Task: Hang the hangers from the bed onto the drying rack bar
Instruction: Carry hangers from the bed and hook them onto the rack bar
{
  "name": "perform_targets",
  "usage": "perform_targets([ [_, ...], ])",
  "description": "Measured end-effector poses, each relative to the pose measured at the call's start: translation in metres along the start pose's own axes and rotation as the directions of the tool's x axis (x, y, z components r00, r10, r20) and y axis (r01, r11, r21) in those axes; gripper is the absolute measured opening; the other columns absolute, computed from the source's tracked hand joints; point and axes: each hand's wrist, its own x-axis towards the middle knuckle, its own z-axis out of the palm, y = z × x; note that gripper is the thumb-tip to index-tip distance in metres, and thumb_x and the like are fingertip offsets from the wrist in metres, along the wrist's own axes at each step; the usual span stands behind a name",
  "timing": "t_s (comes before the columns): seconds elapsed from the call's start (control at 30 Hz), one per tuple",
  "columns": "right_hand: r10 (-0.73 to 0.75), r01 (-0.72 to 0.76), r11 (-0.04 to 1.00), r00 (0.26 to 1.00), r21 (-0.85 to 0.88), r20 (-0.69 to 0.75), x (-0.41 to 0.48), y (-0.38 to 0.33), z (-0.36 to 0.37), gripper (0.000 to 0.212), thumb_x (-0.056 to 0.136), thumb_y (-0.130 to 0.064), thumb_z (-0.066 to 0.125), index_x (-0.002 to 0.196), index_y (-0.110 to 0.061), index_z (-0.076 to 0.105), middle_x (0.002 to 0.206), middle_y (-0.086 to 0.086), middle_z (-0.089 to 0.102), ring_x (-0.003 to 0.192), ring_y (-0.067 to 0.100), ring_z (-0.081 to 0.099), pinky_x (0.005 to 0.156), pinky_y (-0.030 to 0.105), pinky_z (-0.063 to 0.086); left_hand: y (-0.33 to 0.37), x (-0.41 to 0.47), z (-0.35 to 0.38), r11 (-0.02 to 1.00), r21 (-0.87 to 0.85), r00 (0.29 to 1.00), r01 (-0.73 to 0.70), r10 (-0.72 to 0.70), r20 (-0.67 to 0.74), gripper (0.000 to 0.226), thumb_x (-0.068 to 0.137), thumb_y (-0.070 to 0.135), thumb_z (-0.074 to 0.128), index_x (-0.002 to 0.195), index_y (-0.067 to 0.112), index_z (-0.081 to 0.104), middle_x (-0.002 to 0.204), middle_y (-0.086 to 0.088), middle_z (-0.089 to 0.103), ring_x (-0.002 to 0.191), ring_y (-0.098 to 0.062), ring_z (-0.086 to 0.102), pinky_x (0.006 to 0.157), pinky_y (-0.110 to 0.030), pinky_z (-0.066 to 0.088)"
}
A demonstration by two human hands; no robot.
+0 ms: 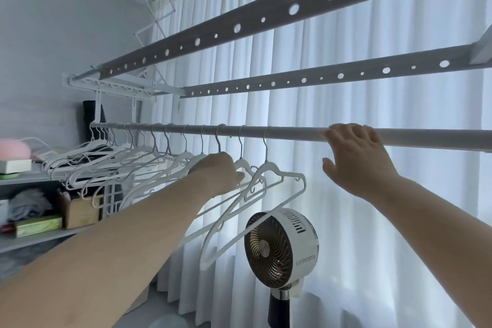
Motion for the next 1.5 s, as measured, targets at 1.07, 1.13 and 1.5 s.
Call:
perform_targets([
  [1.07,-0.986,0.528,0.107,0.167,0.843,0.021,-0.24,-0.67,-0.116,0.021,0.088,-0.026,0.044,0.1,-0.024,0.061,0.089,-0.006,0.056,0.082,0.016,0.051,0.072,0.022,0.039,-0.462,-0.672,-0.119,0.23,-0.332,0.16,0.915,-0.961,-0.223,0.029,0.092,0.023,0.05,0.064,0.018,0.057,0.056,0.002,0.062,0.059,-0.011,0.059,0.062,-0.023,0.043],
  [1.13,-0.996,0.528,0.027,0.085,0.849,-0.021,-0.266,-0.721,-0.124,0.021,0.089,-0.025,0.044,0.101,-0.025,0.061,0.089,-0.009,0.058,0.083,0.013,0.052,0.071,0.021,0.038,-0.48,-0.713,-0.122,0.11,-0.364,0.031,0.925,-0.976,-0.215,0.029,0.092,0.026,0.049,0.066,0.017,0.059,0.061,0.001,0.065,0.064,-0.014,0.062,0.069,-0.027,0.047],
  [1.5,-0.983,0.405,-0.092,-0.183,0.91,-0.017,-0.369,-0.989,-0.145,0.03,0.093,-0.021,0.037,0.118,-0.024,0.054,0.098,-0.01,0.047,0.088,0.008,0.043,0.076,0.016,0.033,-0.625,-0.829,-0.128,-0.284,-0.44,-0.401,0.852,-0.894,-0.199,0.034,0.096,0.028,0.04,0.063,0.033,0.042,0.088,0.006,0.066,0.098,-0.015,0.062,0.079,-0.024,0.042],
])
